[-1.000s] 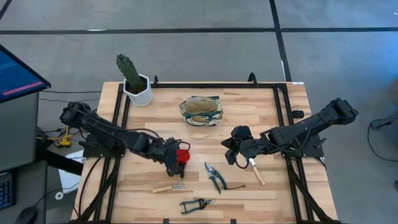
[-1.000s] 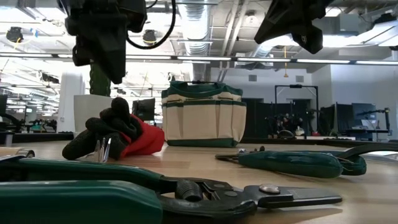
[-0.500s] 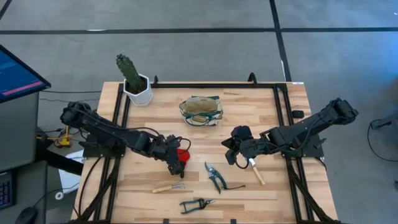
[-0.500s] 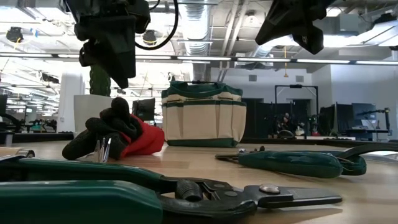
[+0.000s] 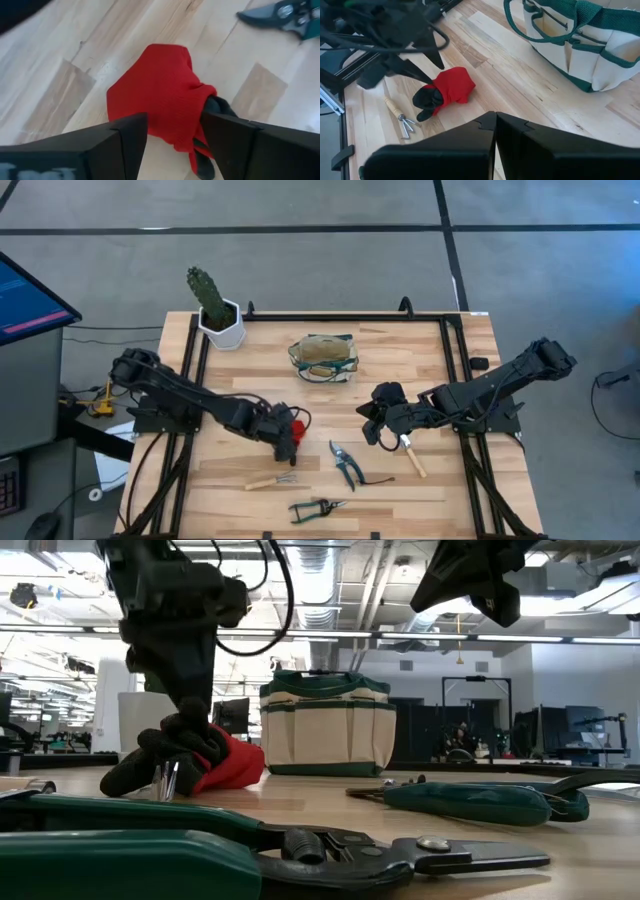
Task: Pick & Place Garden tools in Gardening bag
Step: Put the gloves into the gardening bag
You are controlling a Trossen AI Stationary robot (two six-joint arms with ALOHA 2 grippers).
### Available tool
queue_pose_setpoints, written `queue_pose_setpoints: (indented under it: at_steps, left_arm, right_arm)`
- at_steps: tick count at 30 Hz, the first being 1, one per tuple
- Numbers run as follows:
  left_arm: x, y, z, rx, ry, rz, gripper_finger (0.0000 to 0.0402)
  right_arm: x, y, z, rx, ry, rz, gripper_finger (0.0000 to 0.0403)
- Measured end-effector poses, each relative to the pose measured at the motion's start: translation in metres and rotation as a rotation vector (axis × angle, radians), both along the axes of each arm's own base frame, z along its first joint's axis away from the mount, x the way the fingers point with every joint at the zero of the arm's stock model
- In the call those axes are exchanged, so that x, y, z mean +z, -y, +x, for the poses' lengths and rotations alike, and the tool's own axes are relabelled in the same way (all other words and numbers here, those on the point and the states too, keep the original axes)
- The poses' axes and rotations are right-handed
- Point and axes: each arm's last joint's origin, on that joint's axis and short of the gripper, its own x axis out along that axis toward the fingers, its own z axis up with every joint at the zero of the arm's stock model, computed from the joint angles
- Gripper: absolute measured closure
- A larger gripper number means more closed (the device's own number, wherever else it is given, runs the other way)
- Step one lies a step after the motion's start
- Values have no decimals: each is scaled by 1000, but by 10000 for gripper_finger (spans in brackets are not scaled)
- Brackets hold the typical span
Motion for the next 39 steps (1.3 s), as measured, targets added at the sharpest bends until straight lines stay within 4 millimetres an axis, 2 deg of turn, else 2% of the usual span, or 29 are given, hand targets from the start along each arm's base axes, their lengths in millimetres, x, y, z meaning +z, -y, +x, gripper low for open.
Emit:
queue_pose_setpoints:
  at_steps: [10, 17, 28, 39]
  left_arm:
    - [-22, 4, 10, -9, -39, -14, 224]
    - [-24, 5, 13, 3, -9, 9, 231]
    - [-22, 4, 14, 20, 22, 60, 269]
    - [-22, 4, 14, -9, 15, 72, 335]
  right_arm:
    - [0, 0, 0, 0, 0, 1, 401]
    - [0, 0, 0, 0, 0, 0, 401]
    - [0, 0, 0, 0, -1, 0, 401]
    - [0, 0, 0, 0, -2, 0, 401]
